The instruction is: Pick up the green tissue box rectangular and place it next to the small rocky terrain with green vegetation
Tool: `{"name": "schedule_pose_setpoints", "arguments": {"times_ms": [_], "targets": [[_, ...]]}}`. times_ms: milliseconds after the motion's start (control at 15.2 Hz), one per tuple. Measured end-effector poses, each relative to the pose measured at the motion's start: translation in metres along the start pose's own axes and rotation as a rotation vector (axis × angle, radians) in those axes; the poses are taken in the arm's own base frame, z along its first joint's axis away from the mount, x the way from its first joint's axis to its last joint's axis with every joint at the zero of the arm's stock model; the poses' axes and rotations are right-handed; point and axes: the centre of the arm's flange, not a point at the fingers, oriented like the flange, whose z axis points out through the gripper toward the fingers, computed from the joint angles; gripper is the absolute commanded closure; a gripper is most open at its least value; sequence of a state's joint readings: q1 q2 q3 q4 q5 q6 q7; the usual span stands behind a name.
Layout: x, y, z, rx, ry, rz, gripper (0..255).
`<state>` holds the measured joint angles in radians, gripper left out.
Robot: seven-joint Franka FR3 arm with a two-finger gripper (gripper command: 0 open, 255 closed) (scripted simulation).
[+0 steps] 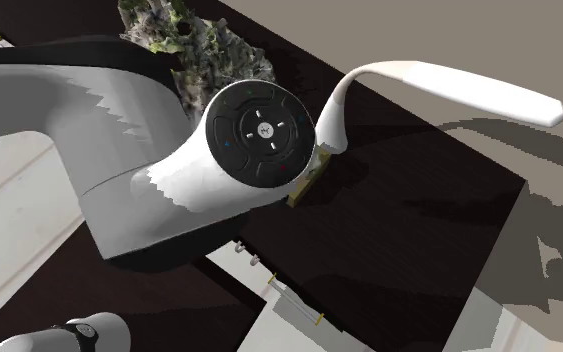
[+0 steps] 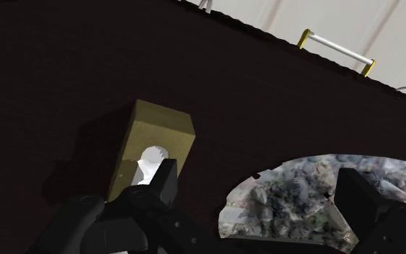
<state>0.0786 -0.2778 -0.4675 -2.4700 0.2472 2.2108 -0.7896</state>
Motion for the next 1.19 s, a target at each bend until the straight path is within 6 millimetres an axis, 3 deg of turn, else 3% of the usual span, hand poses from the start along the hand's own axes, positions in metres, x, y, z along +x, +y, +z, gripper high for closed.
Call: {"name": "schedule_pose_setpoints", "arguments": {"times_ms": [462,1188], "targets": [[0.023,0.07,0.068,0.09,0.08,-0.04,0],[0.083,0.166,0.176,0.235,0.213,-0.107,0]]}}
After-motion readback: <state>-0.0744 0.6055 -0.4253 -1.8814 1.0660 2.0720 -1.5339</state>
